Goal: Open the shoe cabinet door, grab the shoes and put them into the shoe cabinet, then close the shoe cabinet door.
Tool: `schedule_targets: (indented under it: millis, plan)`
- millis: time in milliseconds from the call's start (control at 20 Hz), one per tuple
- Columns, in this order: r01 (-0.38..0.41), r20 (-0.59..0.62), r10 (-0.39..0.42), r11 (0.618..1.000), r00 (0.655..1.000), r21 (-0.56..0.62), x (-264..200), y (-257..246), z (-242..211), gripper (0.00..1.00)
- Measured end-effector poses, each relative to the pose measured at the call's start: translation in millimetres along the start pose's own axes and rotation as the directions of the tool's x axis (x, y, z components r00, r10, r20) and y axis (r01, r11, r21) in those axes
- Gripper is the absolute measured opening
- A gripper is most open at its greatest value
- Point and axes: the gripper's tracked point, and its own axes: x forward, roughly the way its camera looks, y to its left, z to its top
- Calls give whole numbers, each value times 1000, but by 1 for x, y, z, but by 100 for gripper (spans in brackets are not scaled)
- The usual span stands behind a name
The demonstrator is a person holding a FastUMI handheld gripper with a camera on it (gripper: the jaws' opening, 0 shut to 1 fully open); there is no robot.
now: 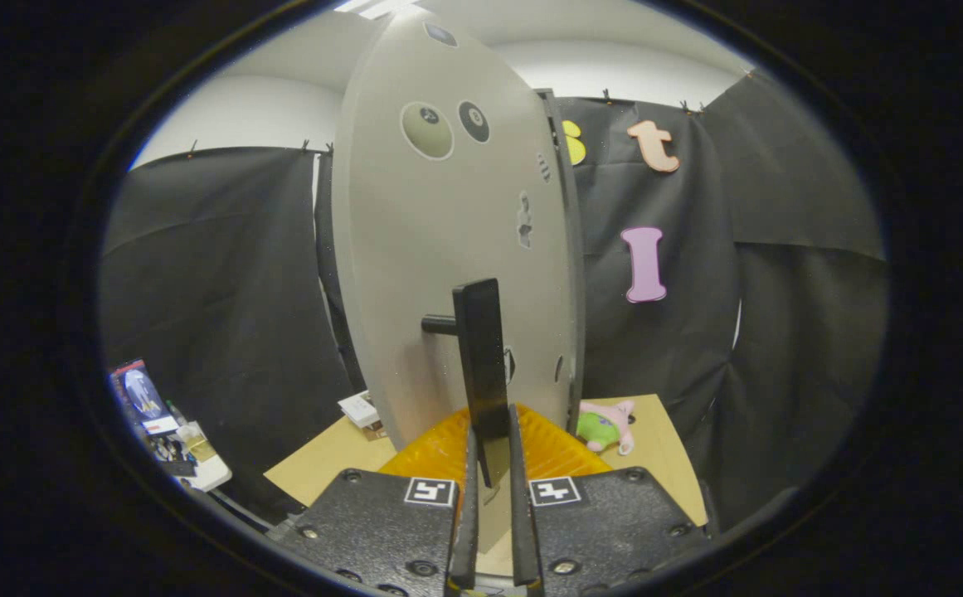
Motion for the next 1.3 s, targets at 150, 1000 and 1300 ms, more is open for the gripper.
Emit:
schedule_targets:
  millis: [150, 1000, 1300]
  plan:
    - [-11, 12, 11, 1000, 1000, 21, -8, -30, 5, 16]
    - [78, 46, -76, 996, 996, -43, -18, -94, 11, 6]
    - [109, 61, -106, 993, 993, -53, -32, -100, 15, 9]
